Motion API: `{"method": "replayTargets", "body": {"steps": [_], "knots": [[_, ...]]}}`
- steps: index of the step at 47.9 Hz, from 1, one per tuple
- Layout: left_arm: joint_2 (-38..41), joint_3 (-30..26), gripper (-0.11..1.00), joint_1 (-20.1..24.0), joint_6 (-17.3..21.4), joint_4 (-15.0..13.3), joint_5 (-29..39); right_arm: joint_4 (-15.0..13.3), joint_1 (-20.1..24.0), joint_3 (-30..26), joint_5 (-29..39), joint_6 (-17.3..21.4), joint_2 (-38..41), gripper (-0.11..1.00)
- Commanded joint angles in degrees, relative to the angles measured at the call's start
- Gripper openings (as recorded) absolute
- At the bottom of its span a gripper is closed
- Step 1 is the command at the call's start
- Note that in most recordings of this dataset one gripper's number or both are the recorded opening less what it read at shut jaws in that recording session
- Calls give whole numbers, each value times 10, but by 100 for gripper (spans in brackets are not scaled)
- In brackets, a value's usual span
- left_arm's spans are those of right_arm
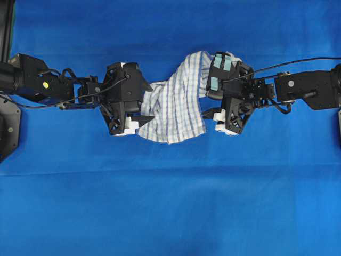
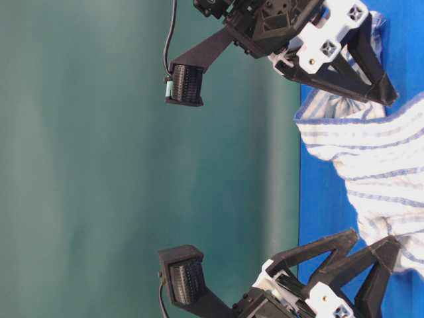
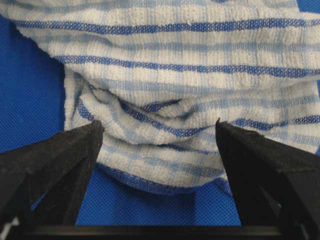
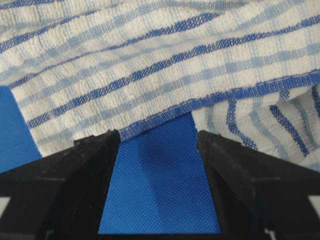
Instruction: Lift the towel with both arms.
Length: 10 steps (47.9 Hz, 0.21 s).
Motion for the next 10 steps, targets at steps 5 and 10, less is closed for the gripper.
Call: {"method": "replayTargets", "body": {"steps": [5, 10], "knots": [[-8, -6, 88, 0, -1, -1, -3, 1, -2, -10, -4, 1, -9, 65], [-10, -5, 88, -1, -1, -1, -2, 1, -2, -10, -4, 1, -9, 65]]}}
